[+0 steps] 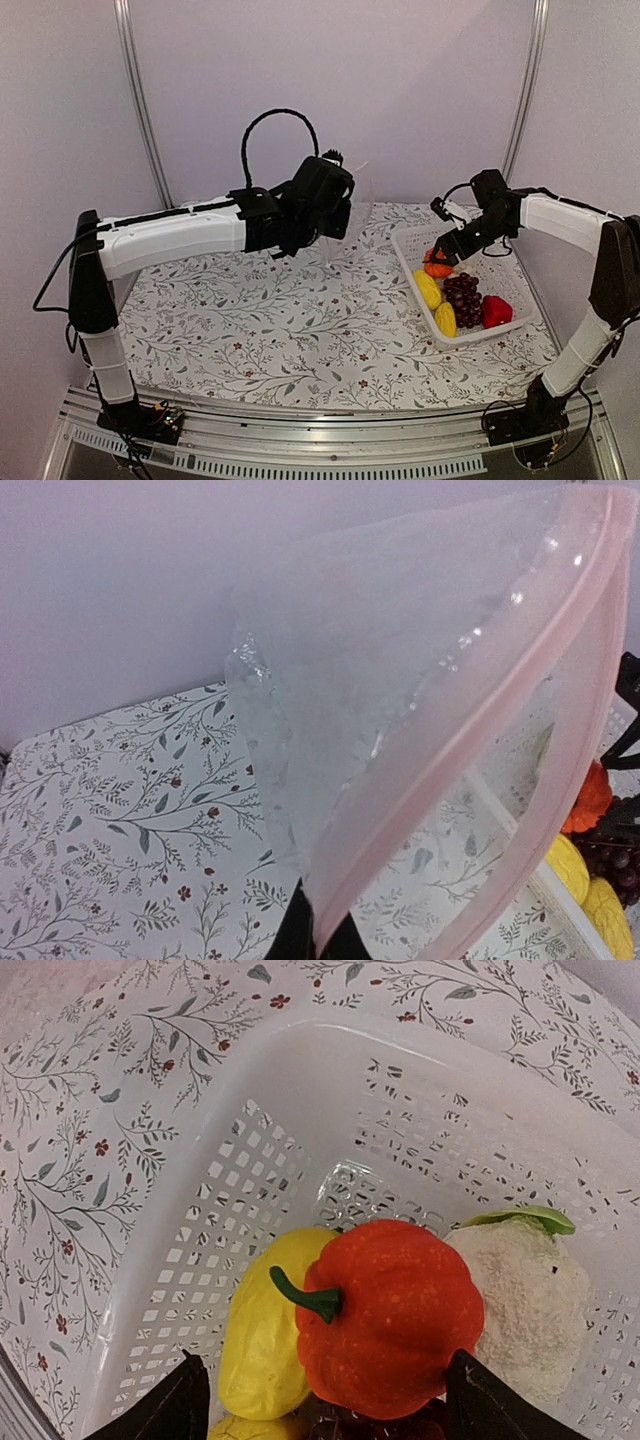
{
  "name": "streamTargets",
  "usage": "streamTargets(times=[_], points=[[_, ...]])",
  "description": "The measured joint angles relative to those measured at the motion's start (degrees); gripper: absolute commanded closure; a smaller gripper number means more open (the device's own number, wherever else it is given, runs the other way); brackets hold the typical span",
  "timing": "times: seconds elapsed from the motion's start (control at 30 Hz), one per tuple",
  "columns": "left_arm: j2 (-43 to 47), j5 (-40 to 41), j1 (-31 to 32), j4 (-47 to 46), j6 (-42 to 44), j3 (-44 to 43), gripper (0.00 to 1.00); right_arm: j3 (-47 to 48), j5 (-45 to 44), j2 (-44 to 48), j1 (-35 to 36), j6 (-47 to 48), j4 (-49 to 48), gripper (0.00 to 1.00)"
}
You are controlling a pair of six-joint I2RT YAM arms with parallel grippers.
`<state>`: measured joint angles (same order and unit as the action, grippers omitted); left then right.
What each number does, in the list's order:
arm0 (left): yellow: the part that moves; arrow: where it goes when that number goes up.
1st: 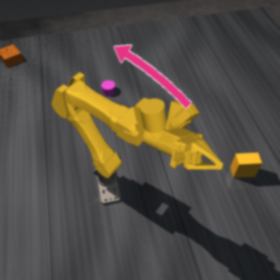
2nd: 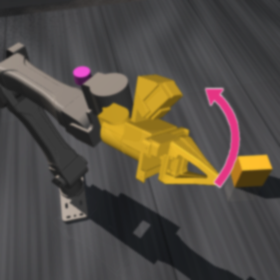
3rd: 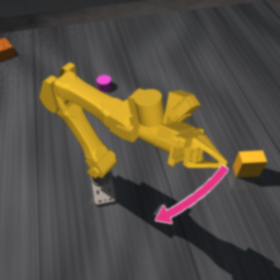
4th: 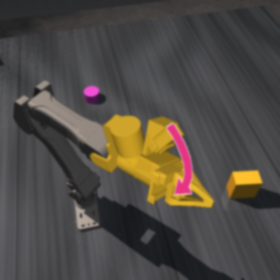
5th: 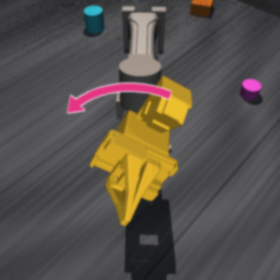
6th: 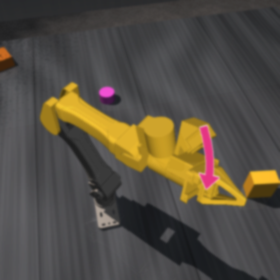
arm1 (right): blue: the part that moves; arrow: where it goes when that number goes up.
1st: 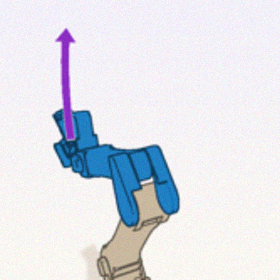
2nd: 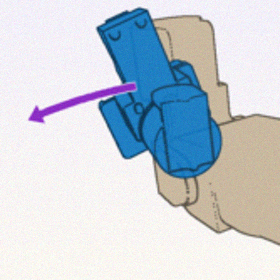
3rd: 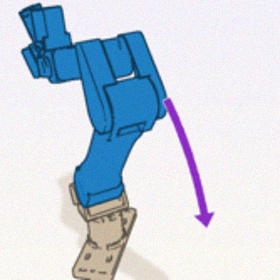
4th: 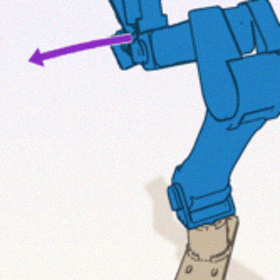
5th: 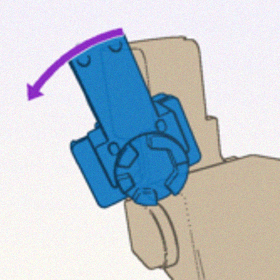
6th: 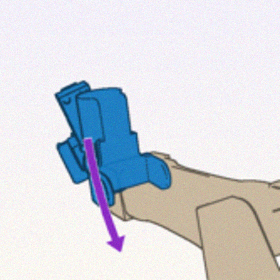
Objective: Place the food in the zip-top bag and seal the zipper
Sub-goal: Pick up the fake vegetable from the bin, then place the fake vegetable in the zipper food storage bag.
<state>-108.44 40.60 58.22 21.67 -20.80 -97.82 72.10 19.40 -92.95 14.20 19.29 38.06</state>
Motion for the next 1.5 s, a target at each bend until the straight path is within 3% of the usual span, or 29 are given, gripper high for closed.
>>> streamTargets(times=[0.3,0.6,0.67,0.93,1.2,1.5], points=[[0.0,-1.7,0.0,1.2,-0.2,-0.1,1.00,2.8,-4.4,-6.0,-1.1,-1.5,-0.9,0.21],[0.0,-2.9,0.0,1.7,-0.8,-0.1,1.00,4.5,-3.0,-9.3,-1.5,-3.5,-1.2,0.68],[0.0,-3.0,0.0,1.7,-0.9,-0.1,1.00,4.5,-2.8,-9.1,-1.5,-3.9,-1.2,0.72],[0.0,-3.2,0.0,1.6,-2.0,-0.1,1.00,4.3,0.4,-2.2,-1.5,-2.7,-0.4,0.78],[-1.9,-5.0,-0.9,1.0,-3.9,-1.5,1.00,9.0,17.5,10.2,-1.0,-0.8,2.0,0.80],[-2.4,-6.5,-1.2,-0.4,-4.6,-3.2,1.00,14.1,28.6,11.8,5.9,-1.6,0.1,0.81]])
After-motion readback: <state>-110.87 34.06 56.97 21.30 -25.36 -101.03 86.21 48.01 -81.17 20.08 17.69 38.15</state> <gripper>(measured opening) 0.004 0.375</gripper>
